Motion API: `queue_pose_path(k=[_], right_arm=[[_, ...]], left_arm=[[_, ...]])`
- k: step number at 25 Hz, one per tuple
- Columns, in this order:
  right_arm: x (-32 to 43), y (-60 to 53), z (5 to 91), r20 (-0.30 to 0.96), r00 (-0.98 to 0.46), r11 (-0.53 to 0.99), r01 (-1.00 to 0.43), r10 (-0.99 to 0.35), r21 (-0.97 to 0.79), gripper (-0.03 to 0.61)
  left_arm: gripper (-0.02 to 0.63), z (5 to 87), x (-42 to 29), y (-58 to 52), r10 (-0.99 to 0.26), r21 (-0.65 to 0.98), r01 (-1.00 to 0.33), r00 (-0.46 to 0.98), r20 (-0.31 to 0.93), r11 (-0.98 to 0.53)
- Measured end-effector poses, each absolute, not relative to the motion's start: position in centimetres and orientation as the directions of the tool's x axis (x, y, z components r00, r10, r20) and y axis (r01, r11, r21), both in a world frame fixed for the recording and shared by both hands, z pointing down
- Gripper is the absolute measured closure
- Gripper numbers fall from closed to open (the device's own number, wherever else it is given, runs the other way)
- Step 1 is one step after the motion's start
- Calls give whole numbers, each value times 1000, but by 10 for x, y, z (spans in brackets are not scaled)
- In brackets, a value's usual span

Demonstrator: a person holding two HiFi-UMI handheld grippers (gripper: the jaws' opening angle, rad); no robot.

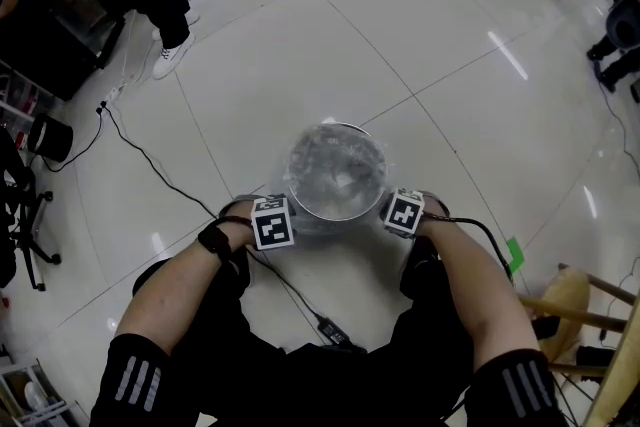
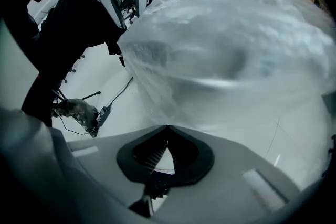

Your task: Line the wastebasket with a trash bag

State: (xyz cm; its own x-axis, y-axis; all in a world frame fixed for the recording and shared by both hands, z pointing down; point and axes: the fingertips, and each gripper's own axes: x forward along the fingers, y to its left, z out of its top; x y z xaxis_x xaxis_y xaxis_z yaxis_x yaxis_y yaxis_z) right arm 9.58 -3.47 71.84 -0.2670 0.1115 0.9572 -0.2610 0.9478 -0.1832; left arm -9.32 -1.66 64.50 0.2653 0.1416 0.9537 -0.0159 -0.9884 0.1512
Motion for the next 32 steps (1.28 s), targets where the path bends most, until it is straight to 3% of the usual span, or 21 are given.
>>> queue_pose_path(k=[5, 8, 11, 21, 27, 32], right_arm=[[103, -40, 715, 965, -240, 949, -266, 105, -169, 566], [121, -32, 707, 960, -223, 926, -296, 171, -234, 483], [123, -39, 684, 935, -304, 924, -272, 183, -269, 466], [132, -113, 618, 910, -405, 937, -344, -92, -58, 434], [132, -153, 590, 837, -504, 873, -483, -213, -69, 434], [123, -173, 576, 757, -606, 801, -566, -245, -194, 434]], left_arm=[[457, 647, -91, -25, 123, 138, -38, 269, 955, -990], [457, 644, -89, -24, 124, 139, -36, 272, 954, -990], [457, 641, -90, -25, 120, 135, -35, 276, 954, -990], [457, 576, -76, -48, 87, 98, -7, 396, 914, -995], [457, 559, -103, -142, -143, -7, -297, 439, 887, -955], [457, 585, -125, -183, -117, 129, -474, 456, 882, -871]])
